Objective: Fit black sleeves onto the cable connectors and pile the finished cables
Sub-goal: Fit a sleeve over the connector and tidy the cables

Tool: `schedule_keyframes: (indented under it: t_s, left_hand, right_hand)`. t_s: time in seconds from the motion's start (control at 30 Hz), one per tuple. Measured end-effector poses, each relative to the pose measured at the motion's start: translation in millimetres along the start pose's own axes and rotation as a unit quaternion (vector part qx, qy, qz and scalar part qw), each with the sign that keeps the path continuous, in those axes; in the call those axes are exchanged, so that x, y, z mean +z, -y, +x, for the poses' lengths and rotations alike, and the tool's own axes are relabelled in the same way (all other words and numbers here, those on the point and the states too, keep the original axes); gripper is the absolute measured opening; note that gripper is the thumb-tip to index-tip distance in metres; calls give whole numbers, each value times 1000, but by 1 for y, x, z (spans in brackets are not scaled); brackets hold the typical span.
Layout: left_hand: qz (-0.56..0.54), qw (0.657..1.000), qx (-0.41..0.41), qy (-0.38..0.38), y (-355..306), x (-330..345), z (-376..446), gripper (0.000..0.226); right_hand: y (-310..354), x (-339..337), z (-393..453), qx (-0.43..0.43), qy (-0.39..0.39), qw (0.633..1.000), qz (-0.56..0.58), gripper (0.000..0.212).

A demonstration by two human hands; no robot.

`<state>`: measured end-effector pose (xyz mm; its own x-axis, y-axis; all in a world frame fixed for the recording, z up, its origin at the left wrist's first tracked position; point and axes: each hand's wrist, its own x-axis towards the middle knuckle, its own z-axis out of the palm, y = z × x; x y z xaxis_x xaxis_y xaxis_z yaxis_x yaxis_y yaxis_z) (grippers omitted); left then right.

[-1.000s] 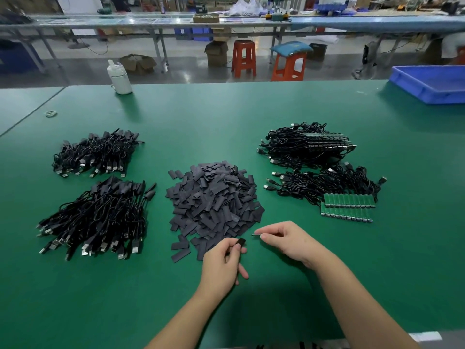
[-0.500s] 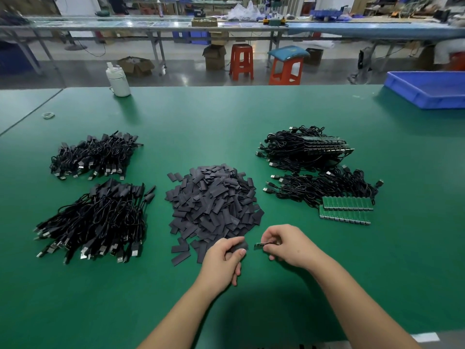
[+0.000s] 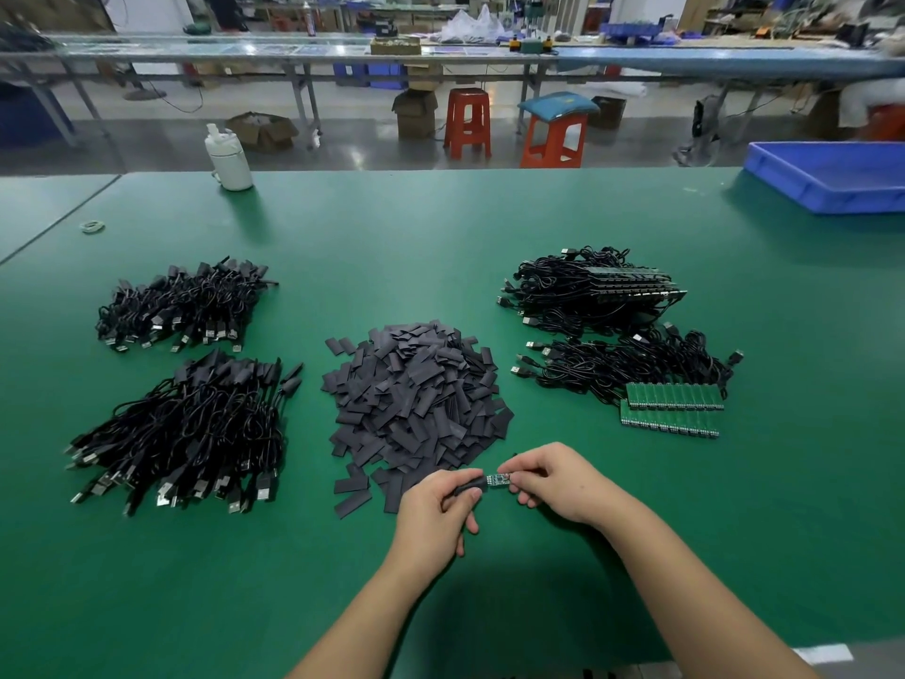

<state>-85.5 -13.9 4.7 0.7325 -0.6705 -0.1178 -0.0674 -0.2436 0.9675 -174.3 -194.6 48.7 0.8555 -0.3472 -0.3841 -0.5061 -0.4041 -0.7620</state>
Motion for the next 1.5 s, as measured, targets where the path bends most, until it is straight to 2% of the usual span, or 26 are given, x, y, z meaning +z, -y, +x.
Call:
schedule_keyframes:
  t_s: [0.4,0.73,0.9,0.97,1.07,1.2,1.3,1.37,1.5]
  left_hand:
    - [-20,1000,-4,8,-1,-1,0,27]
    - [-16,1000,-26,9,-4,4,3,29]
    - [17,997,-35,67,-5,0,8,30]
    - [49,994,-26,90,-8,-3,10,31]
    - [79,993,-13,85,-14,-5,12,32]
    - [113,990,16,82,-24,-4,11,35]
    - [191,977,63,71,-32,-5,13,31]
    - [236,964,106,62,-39,-7,13,29]
    - [231,962,140,38,-47,-7,14,27]
  right_hand:
    - [0,-1,-7,-1,-5,996,84,23]
    - [-1,1,-8,-1,-9,996,93,22]
    - [-3,1,-6,-1,-7,996,89,20]
    - [-3,2,-6,0,-4,994,105,21]
    - [-1,2,-7,-1,2,991,131,22]
    - [3,2,-6,-24,-3,994,108,22]
    - [6,2,-5,-39,-11,990,136,39]
    - [7,0,-5,-50,-8,987,151,42]
    - [7,1,-4,-59,8,979,197,37]
